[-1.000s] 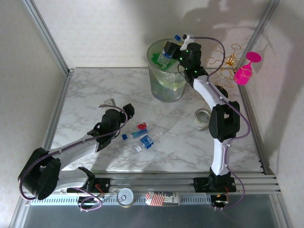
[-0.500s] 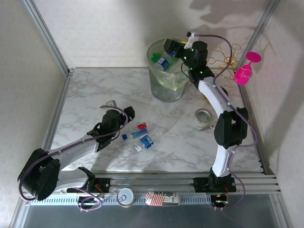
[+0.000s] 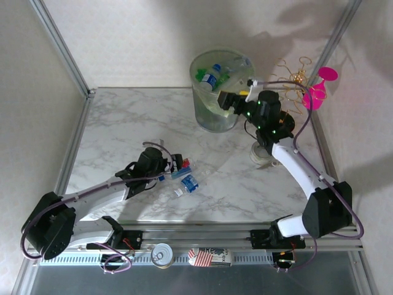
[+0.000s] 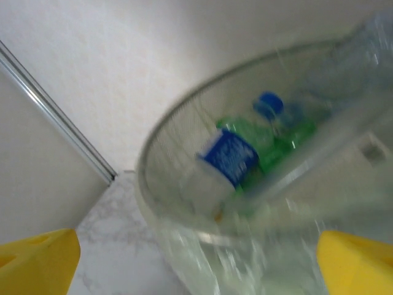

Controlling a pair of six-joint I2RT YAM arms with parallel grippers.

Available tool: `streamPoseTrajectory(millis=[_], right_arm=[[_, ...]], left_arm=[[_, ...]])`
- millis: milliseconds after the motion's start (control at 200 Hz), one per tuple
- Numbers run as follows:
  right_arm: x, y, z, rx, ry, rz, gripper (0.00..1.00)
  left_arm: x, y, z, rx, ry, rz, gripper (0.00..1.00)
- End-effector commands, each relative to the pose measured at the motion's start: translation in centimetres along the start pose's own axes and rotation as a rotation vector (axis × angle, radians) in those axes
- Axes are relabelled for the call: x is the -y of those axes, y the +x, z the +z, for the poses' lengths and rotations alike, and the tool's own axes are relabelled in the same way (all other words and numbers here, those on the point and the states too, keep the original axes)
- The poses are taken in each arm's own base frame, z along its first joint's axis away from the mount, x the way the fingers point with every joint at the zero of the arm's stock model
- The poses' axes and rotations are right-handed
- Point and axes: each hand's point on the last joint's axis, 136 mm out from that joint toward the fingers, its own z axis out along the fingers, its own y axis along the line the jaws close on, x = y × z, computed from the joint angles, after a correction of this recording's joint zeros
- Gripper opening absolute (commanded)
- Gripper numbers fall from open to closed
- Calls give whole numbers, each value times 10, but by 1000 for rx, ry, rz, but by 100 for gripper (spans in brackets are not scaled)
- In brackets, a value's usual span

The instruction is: Put the plastic bottles in the bin

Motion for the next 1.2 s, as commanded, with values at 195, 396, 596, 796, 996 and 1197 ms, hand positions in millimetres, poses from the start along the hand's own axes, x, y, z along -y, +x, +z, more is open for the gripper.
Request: streamPoseTrajectory(millis=[195, 396, 596, 796, 996, 1197], right_arm=[[13, 79, -33, -174, 30, 57, 99], [18, 86, -33, -184, 48, 67, 99], [17, 88, -28, -190, 32, 61, 99], [20, 92, -26, -201, 44, 57, 99], [21, 93, -24, -201, 45, 53, 99], [23, 92, -24, -201, 58, 44, 99]], left_arm=[[26, 27, 18, -208, -4, 263, 100], [20, 42, 33, -299, -57, 318, 100], [9, 51, 41, -336, -119, 330, 100], [-4, 50, 46, -316, -197, 305, 100], [-9, 50, 52, -299, -226, 284, 99], [-11, 51, 60, -296, -245, 283, 94]])
